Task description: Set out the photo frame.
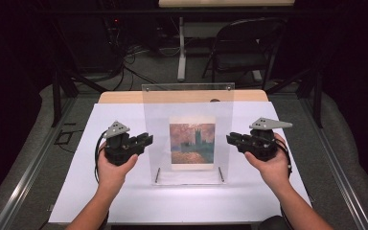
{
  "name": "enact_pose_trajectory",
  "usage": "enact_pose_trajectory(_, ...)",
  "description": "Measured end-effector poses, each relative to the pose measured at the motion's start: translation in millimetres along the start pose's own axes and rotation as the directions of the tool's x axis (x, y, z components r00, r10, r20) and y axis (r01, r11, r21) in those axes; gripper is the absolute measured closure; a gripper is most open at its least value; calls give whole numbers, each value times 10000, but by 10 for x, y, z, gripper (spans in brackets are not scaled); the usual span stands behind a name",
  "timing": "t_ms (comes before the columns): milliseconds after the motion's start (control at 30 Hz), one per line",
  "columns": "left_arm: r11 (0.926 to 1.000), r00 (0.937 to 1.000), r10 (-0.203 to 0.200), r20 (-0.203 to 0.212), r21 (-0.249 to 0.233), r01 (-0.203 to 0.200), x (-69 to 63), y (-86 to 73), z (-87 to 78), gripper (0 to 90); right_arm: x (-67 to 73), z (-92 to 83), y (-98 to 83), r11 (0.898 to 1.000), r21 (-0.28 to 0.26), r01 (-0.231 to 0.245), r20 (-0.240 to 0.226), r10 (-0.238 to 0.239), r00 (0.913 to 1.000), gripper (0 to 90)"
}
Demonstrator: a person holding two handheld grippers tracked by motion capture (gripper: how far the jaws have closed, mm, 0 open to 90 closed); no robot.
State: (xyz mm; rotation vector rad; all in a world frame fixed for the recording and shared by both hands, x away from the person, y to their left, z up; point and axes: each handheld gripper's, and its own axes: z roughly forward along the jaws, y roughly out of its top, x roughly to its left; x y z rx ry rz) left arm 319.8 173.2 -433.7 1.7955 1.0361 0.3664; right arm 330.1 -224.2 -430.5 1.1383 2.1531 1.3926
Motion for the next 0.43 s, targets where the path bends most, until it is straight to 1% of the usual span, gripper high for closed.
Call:
enact_pose_trajectory(67,9999,9999,138,52,-72,-137,-35,-46,-50,741,44,-58,-48,9999,-121,54,-125,-55,9999,772)
enact_pose_trajectory(167,9997,9994,228,256,-73,-226,-73,-103,-120,737,98,-134,-107,9998,-158,80,-312,-85,9995,772)
enact_pose_trajectory(200,9997,9989,235,403,-95,-232,-84,-123,-139,729,111,-153,-131,9995,-246,191,-367,-200,9991,772)
enact_pose_trajectory(267,9993,9981,367,494,-93,-363,-114,-154,-158,702,146,-199,-179,9995,-263,180,-495,-193,9986,770)
enact_pose_trajectory(333,9990,9974,436,575,-120,-430,-140,-184,-174,684,161,-221,-211,9991,-288,316,-586,-333,9977,755)
enact_pose_trajectory(433,9984,9973,561,476,-120,-556,-164,-215,-185,653,188,-229,-255,9991,-324,266,-771,-290,9966,691)
